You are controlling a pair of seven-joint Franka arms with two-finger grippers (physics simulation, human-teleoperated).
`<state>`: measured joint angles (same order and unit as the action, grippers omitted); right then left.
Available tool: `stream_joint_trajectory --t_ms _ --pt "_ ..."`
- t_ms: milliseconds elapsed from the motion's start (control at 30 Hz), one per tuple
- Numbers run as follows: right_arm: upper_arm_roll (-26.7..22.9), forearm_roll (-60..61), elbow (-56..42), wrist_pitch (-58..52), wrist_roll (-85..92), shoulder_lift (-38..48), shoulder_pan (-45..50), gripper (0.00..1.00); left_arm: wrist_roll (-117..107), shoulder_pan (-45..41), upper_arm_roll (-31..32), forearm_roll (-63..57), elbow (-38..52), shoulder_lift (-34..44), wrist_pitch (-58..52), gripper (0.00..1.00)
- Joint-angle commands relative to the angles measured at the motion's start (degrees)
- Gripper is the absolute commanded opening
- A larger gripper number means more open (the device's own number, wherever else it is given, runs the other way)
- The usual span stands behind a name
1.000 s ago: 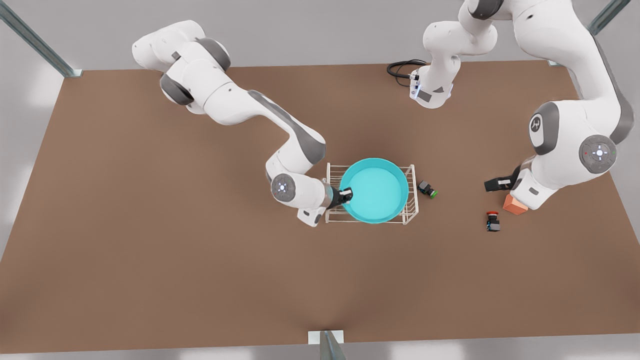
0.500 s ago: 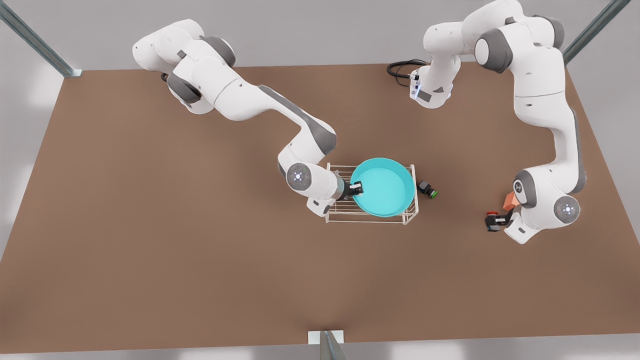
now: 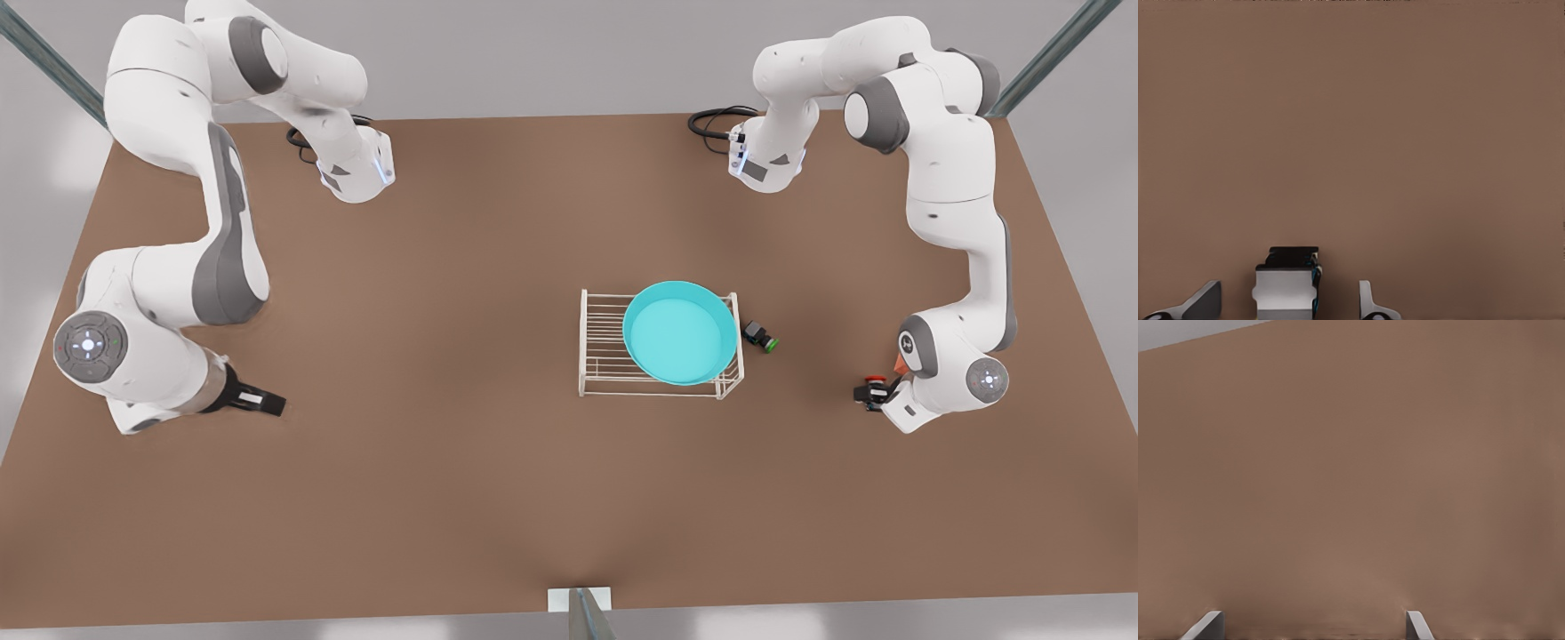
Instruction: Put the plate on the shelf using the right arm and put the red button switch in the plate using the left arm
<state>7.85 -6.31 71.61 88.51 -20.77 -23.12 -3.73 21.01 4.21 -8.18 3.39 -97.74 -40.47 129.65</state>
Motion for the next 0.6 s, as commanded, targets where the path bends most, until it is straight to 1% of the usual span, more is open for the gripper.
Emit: stream_joint_trajectory --t_ms 0,33,67,100,133,200,233,267,367,400,467,500,533,567 --pt "-3.37 5.35 2.91 -11.78 18.13 5.71 -0.4 1.0 3.24 0.0 0.01 -0.31 0.09 0.04 0.69 0.95" --pt "-3.45 5.17 6.34 -10.2 18.22 9.66 -1.01 1.0 3.24 0.0 0.01 -0.31 0.09 0.04 0.69 0.86" --pt "-4.33 4.82 14.06 -5.81 18.22 16.69 -1.28 1.0 3.33 0.0 0.01 -0.31 0.09 0.04 0.69 0.81" --pt "-4.42 5.0 19.86 -0.63 18.22 19.42 -1.1 1.0 3.33 0.0 0.01 -0.31 0.09 0.04 0.69 0.8" --pt "-5.29 4.91 20.41 -0.09 17.95 18.55 -0.14 1.0 3.33 0.0 0.01 -0.31 0.18 -0.04 0.69 0.79" --pt "-5.65 5.52 19.7 -0.61 18.21 17.67 -0.14 1.0 3.24 -0.17 0.01 -0.31 0.27 -0.13 0.69 0.75" --pt "-5.56 5.43 19.44 -0.53 18.39 17.41 -0.4 1.0 3.24 -0.17 0.01 -0.31 0.27 -0.48 0.69 0.67" --pt "-5.65 6.31 19.09 -0.61 18.39 17.23 -0.84 1.0 3.24 -0.17 0.01 -0.31 0.27 -0.57 0.69 0.65" --pt "-6.44 5.35 16.37 -0.53 17.78 16.88 -1.28 1.0 3.24 -0.17 0.01 -0.31 0.27 -0.75 0.69 0.65" --pt "-6.44 4.82 12.33 -0.61 16.9 14.77 -1.28 1.0 3.24 -0.17 0.01 -0.31 0.36 -0.75 0.7 0.65" --pt "-6.18 4.56 10.92 -0.44 11.8 13.45 -0.58 1.0 3.24 -0.17 0.01 -0.31 0.36 -0.83 0.69 0.65" --pt "-6.09 4.99 9.51 0.0 11.71 12.05 -0.57 1.0 3.24 -0.17 0.1 -0.31 0.36 -0.83 0.69 0.56" --pt "-6.26 5.35 8.28 -0.52 11.8 11.43 -1.1 1.0 3.24 -0.17 0.1 -0.4 0.45 -0.75 0.69 0.45" --pt "-6.27 4.73 8.28 -0.53 11.63 11.43 -0.75 1.0 3.33 -0.17 0.1 -0.4 0.45 -0.75 0.69 0.4"
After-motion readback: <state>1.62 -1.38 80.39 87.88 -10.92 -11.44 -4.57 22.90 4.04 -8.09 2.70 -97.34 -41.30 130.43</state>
